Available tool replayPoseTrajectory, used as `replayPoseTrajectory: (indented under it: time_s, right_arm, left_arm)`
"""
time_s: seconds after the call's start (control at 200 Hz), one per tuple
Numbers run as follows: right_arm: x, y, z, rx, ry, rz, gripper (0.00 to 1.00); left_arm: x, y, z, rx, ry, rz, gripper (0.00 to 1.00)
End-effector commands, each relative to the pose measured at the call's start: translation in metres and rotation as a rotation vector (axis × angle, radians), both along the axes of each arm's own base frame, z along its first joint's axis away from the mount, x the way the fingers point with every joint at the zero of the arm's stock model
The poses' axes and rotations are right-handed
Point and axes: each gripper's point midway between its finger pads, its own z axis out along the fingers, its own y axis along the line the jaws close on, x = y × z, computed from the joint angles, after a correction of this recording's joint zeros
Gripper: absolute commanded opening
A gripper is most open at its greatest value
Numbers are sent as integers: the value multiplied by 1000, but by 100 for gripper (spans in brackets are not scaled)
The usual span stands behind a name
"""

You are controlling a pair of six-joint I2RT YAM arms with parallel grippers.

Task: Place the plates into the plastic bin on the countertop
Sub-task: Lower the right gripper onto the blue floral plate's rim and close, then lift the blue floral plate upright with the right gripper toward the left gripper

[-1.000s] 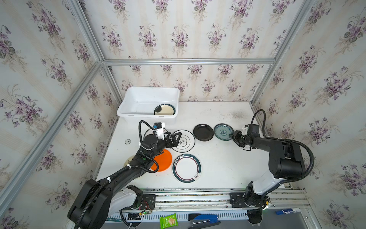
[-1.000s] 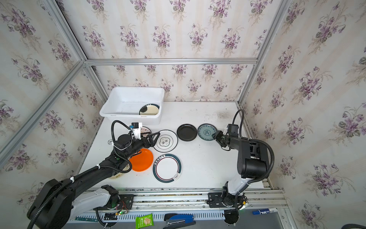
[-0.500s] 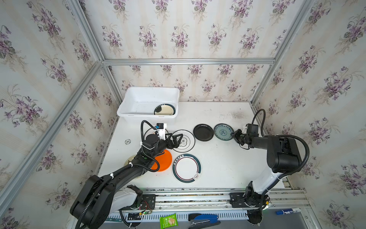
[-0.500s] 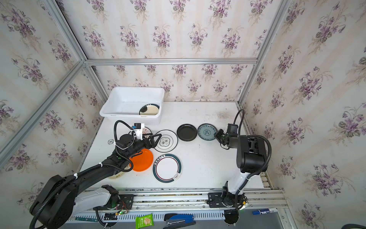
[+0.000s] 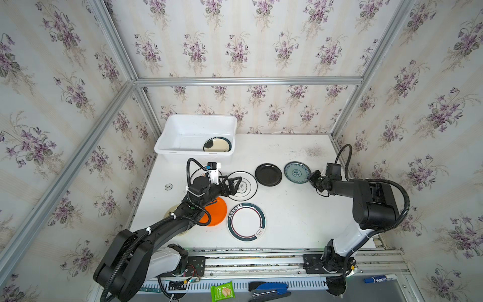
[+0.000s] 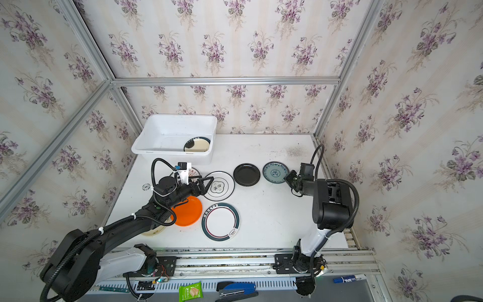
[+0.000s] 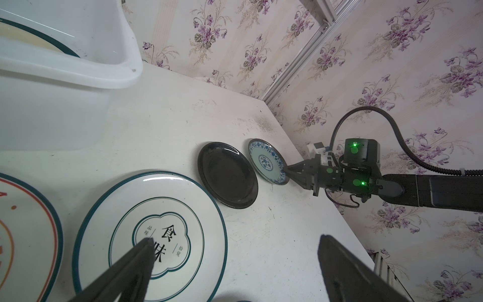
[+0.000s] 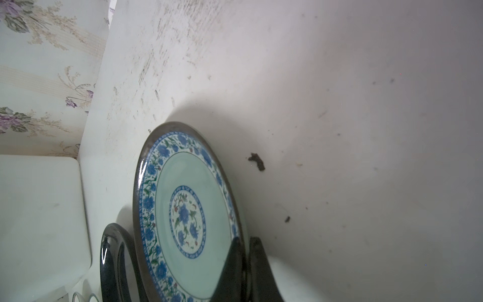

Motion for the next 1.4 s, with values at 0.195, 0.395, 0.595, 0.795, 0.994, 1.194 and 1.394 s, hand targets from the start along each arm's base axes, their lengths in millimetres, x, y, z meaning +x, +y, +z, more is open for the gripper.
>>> replayPoseTrajectory:
  time_s: [0.195, 0.395, 0.595, 0.795, 0.994, 1.194, 1.394]
  right_arm:
    - [-19, -16, 17, -80, 36, -74, 0]
    - [-32, -16, 41, -95, 0, -88, 0]
    - [-50, -13, 88, -137, -76, -69, 0]
    - [-67, 17, 123, -95, -196, 48, 0]
    - [-75, 70, 135, -165, -225, 218, 0]
    - [-69, 125, 147, -159, -280, 383, 0]
    - [-64, 164, 155, -51, -340, 464, 0]
  left_arm:
    - [3, 3, -3, 38, 2, 18, 100]
    - [9, 8, -16, 72, 75, 59, 99]
    - [9, 2, -26, 78, 109, 32, 99]
    - [4, -8, -29, 49, 129, -30, 99]
    - [1, -20, -25, 1, 120, -95, 99]
    - [-1, -21, -27, 3, 115, -105, 99]
    - [-1, -21, -28, 5, 114, -110, 99]
